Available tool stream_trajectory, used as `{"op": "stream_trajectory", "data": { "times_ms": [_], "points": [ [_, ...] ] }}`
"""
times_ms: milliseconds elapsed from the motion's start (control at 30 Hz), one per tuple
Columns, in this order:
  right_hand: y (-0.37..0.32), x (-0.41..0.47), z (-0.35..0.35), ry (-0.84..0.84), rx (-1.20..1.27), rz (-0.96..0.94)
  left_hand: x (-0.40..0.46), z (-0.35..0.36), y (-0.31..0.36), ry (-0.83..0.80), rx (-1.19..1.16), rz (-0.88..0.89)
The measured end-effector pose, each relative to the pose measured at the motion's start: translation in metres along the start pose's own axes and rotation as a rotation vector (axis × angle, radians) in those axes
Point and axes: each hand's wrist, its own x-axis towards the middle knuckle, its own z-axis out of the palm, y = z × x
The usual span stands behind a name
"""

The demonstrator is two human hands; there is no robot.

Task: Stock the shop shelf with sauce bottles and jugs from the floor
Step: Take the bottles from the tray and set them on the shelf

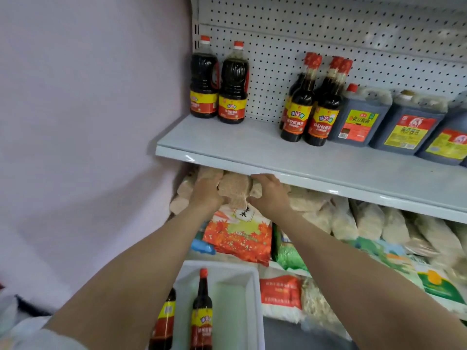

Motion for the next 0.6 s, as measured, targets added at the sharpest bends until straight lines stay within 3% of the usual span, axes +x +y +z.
{"op": "stream_trajectory", "data": {
  "times_ms": [600],
  "points": [
    [0.045, -0.036, 0.149, -0.476, -0.002, 0.191, -0.042, 0.091, -0.140, -0.216, 0.067, -0.325]
  ]
}}
